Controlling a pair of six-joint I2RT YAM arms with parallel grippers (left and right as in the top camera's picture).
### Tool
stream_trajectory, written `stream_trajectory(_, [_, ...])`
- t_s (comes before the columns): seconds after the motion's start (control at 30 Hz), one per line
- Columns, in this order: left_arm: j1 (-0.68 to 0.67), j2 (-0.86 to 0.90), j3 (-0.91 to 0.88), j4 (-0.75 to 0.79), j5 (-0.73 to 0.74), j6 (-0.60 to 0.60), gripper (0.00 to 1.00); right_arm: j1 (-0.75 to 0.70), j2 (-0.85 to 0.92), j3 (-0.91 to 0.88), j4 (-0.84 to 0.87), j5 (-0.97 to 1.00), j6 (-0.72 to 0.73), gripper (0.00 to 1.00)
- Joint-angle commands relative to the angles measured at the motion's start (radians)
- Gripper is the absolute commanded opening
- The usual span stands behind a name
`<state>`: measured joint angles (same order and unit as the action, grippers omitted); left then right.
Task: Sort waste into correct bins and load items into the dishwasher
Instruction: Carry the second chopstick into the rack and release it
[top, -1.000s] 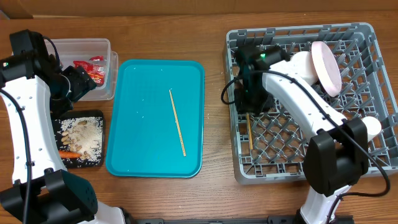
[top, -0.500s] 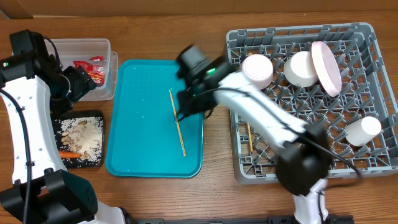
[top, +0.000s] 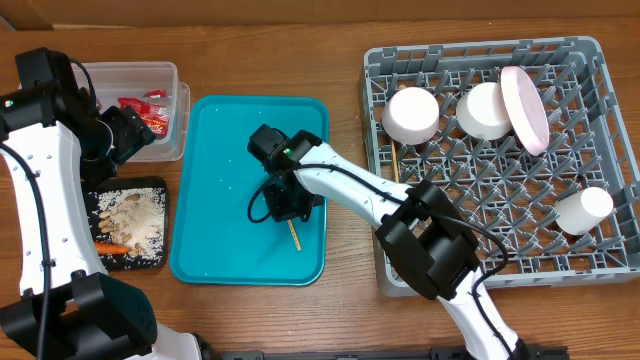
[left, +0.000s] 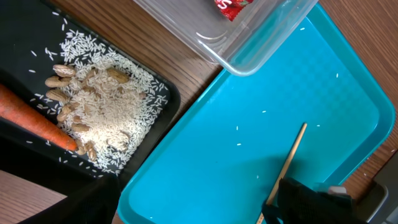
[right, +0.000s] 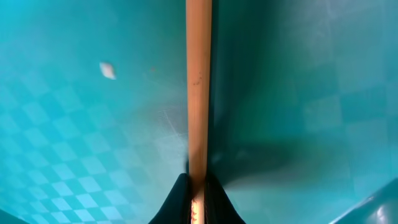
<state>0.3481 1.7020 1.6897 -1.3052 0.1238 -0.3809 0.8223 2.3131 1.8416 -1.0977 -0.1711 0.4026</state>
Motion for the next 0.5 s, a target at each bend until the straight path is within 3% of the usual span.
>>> stream_trajectory(0.0, [-0.002,0.005,0.011,0.000,-0.003,0.026,0.83,-0.044,-0.014,0.047,-0.068,0.083,0.025,0.04])
stream_trajectory(0.23, [-0.011,0.005,0.011,-0.002,-0.003,0.026,0.83,-0.232,-0.222,0.224,-0.216,0.129,-0.089,0.04])
stream_trajectory(0.47, [-0.031,0.005,0.011,0.006,0.000,0.026,0.82,-0.491,-0.313,0.212,-0.368,0.070,-0.248,0.04])
